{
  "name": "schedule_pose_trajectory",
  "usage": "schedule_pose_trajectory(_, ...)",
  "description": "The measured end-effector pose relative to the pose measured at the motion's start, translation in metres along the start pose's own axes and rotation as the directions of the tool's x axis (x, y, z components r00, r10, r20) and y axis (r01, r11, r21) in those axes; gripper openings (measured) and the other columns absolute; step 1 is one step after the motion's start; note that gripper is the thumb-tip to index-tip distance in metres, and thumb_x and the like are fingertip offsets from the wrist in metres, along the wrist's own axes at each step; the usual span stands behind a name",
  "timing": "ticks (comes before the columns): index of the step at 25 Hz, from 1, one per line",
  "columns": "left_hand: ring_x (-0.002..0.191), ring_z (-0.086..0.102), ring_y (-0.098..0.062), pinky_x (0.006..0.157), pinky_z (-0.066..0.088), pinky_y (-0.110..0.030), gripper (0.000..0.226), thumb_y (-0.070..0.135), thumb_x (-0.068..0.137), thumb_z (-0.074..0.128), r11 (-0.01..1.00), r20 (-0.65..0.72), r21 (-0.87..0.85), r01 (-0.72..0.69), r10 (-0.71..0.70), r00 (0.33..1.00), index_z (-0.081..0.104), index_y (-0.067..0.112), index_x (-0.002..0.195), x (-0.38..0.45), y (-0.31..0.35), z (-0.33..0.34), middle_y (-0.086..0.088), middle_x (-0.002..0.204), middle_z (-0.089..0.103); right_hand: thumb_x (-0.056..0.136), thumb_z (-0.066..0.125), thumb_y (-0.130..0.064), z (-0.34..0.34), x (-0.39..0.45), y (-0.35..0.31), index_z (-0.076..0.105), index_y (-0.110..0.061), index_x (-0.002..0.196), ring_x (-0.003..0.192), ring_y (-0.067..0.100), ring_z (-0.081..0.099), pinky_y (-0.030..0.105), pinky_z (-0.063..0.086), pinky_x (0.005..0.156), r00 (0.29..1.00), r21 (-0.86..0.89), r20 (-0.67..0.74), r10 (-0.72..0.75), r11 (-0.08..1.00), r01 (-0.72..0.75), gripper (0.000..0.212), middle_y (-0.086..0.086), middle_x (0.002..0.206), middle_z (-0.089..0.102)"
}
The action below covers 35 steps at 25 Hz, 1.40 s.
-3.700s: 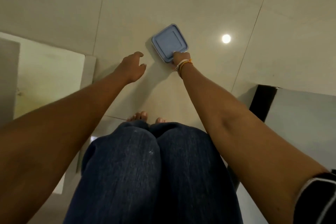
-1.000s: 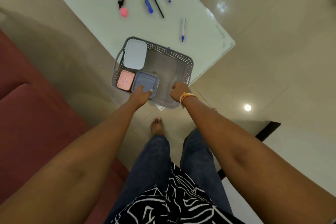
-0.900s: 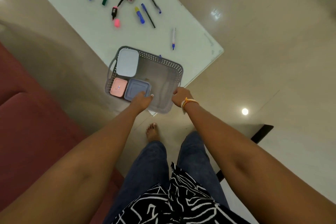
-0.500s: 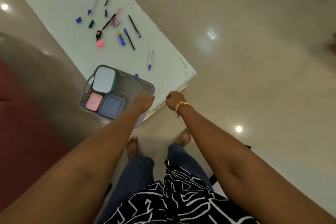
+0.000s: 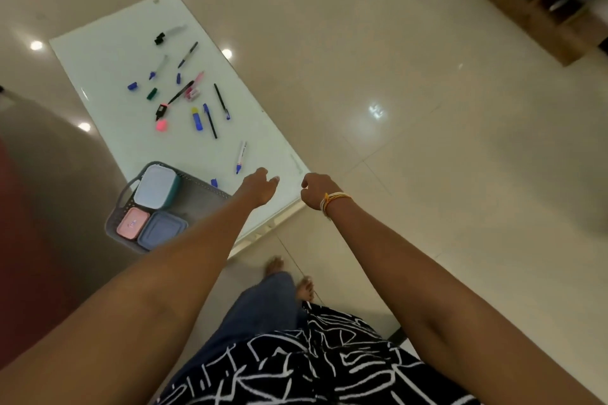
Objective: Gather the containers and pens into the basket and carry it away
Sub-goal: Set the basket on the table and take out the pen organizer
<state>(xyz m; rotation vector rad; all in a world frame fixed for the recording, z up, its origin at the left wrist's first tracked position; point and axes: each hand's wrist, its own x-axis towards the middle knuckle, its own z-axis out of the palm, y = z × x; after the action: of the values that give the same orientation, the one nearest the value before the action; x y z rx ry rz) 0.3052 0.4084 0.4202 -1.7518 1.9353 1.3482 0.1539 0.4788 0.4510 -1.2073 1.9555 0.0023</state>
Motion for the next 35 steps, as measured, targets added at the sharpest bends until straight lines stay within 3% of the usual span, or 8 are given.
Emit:
schedule_pose_trajectory(6, 0.14, 0.032, -0.032, 0.114, 0.028, -0.041, 0.061, 0.042, 0.1, 0.037, 0.999, 0.01, 0.019, 0.032, -0.032, 0.999, 0.026, 0.007, 0.147, 0.059, 0.038, -0.007, -0.014, 0.154, 0.03, 0.09, 0.046, -0.017, -0.06, 0.072, 0.015, 0.056, -0.01, 0.123, 0.115, 0.03, 0.056, 0.035, 0.046, 0.094, 0.993, -0.064, 0.084, -0.085, 0.994, 0.09, 0.035, 0.014, 0.13, 0.056)
schedule_pose_trajectory(10, 0.139, 0.033, -0.033, 0.112, 0.028, -0.041, 0.059, 0.041, 0.101, 0.034, 0.979, -0.016, 0.02, 0.202, -0.202, 0.979, 0.027, 0.003, 0.146, 0.111, 0.042, -0.016, -0.018, 0.152, 0.031, 0.091, 0.046, -0.02, -0.097, 0.145, 0.011, 0.058, -0.014, 0.12, 0.115, 0.028, 0.055, 0.035, 0.046, 0.093, 0.97, -0.063, 0.161, -0.181, 0.979, 0.193, 0.032, 0.01, 0.13, 0.056)
schedule_pose_trajectory(13, 0.138, 0.034, -0.033, 0.11, 0.029, -0.038, 0.058, 0.04, 0.101, 0.034, 0.949, -0.021, -0.085, 0.303, -0.306, 0.952, 0.03, 0.001, 0.144, 0.138, 0.063, -0.026, -0.018, 0.151, 0.034, 0.092, 0.045, -0.019, -0.136, 0.189, 0.001, 0.06, -0.012, 0.118, 0.113, 0.029, 0.056, 0.036, 0.046, 0.093, 0.952, -0.078, 0.216, -0.218, 0.968, 0.239, 0.031, 0.011, 0.127, 0.058)
schedule_pose_trajectory(18, 0.136, 0.037, -0.031, 0.108, 0.03, -0.036, 0.056, 0.039, 0.099, 0.039, 0.874, -0.066, -0.337, 0.349, -0.392, 0.918, 0.033, 0.005, 0.143, 0.174, 0.105, -0.054, -0.015, 0.149, 0.037, 0.091, 0.043, -0.016, -0.189, 0.26, -0.03, 0.063, -0.011, 0.112, 0.109, 0.029, 0.059, 0.039, 0.049, 0.095, 0.928, -0.16, 0.286, -0.241, 0.942, 0.294, 0.029, 0.012, 0.123, 0.06)
schedule_pose_trajectory(22, 0.133, 0.04, -0.031, 0.104, 0.033, -0.036, 0.055, 0.039, 0.099, 0.038, 0.749, -0.063, -0.498, 0.437, -0.534, 0.843, 0.034, 0.005, 0.142, 0.191, 0.118, -0.072, -0.017, 0.146, 0.04, 0.091, 0.043, -0.016, -0.212, 0.322, -0.069, 0.064, -0.012, 0.113, 0.112, 0.03, 0.057, 0.038, 0.048, 0.098, 0.864, -0.251, 0.397, -0.31, 0.868, 0.427, 0.03, 0.012, 0.124, 0.06)
schedule_pose_trajectory(26, 0.131, 0.041, -0.033, 0.102, 0.036, -0.037, 0.056, 0.04, 0.1, 0.037, 0.574, -0.033, -0.632, 0.521, -0.691, 0.722, 0.032, 0.002, 0.14, 0.209, 0.136, -0.091, -0.019, 0.146, 0.038, 0.091, 0.046, -0.016, -0.238, 0.376, -0.116, 0.065, -0.01, 0.113, 0.109, 0.03, 0.059, 0.039, 0.049, 0.096, 0.738, -0.285, 0.547, -0.396, 0.74, 0.609, 0.029, 0.013, 0.12, 0.062)
schedule_pose_trajectory(30, 0.131, 0.041, -0.034, 0.105, 0.036, -0.039, 0.055, 0.04, 0.099, 0.037, 0.428, -0.029, -0.763, 0.485, -0.772, 0.635, 0.033, 0.002, 0.14, 0.231, 0.177, -0.126, -0.02, 0.146, 0.037, 0.09, 0.049, -0.014, -0.279, 0.419, -0.16, 0.066, -0.008, 0.109, 0.107, 0.03, 0.062, 0.04, 0.05, 0.096, 0.616, -0.279, 0.671, -0.413, 0.63, 0.725, 0.027, 0.014, 0.114, 0.066)
schedule_pose_trajectory(35, 0.134, 0.038, -0.032, 0.108, 0.035, -0.041, 0.058, 0.043, 0.099, 0.035, 0.322, -0.023, -0.842, 0.434, -0.824, 0.566, 0.028, 0.008, 0.145, 0.275, 0.212, -0.17, -0.018, 0.149, 0.035, 0.09, 0.045, -0.012, -0.311, 0.481, -0.225, 0.065, -0.001, 0.106, 0.101, 0.036, 0.064, 0.045, 0.052, 0.093, 0.55, -0.332, 0.72, -0.423, 0.487, 0.808, 0.027, 0.02, 0.107, 0.067)
